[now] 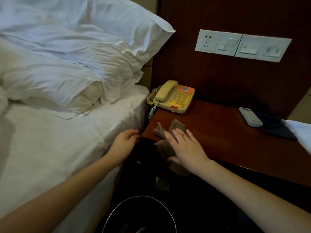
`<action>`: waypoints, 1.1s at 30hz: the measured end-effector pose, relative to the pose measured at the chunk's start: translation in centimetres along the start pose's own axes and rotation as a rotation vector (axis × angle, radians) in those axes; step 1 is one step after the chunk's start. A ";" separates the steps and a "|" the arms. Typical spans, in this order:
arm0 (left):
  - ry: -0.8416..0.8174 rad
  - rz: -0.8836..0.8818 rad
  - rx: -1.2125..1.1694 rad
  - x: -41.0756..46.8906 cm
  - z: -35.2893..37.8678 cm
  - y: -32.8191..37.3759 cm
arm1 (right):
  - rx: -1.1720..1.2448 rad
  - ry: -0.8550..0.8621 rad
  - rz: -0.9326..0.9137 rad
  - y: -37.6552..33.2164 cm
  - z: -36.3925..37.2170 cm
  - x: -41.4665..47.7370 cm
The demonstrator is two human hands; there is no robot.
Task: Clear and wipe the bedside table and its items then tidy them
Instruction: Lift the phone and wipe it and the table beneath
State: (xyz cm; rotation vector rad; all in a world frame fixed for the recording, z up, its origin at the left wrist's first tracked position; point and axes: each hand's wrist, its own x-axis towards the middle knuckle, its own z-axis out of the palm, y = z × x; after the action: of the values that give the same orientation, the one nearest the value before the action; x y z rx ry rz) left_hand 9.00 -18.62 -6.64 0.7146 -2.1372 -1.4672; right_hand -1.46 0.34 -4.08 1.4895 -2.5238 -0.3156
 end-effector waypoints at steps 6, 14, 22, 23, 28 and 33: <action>-0.014 0.014 0.111 -0.5 0.3 -0.4 | -0.097 -0.039 0.112 -2.3 -0.7 2.2; -0.011 0.065 0.167 -0.7 -0.6 0.4 | -0.475 0.158 0.005 -10.5 0.0 9.4; -0.219 -0.065 0.188 -0.3 -0.1 -1.0 | -0.938 0.022 -0.404 -10.6 5.1 6.2; -0.228 -0.061 0.194 -0.1 -0.2 -1.0 | -0.934 0.033 -0.418 -10.3 5.1 5.9; -0.296 -0.048 0.222 -0.1 -0.1 -1.2 | -0.871 0.062 -0.396 -8.4 6.1 4.0; -0.318 -0.016 0.279 -0.7 -0.7 -0.9 | -0.863 0.045 -0.381 -4.7 8.3 0.3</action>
State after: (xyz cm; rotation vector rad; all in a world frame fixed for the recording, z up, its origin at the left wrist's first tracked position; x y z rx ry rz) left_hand 10.12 -18.90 -7.25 0.6264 -2.6208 -1.3798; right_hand 0.07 -1.50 -13.33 1.5076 -1.6512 -1.2136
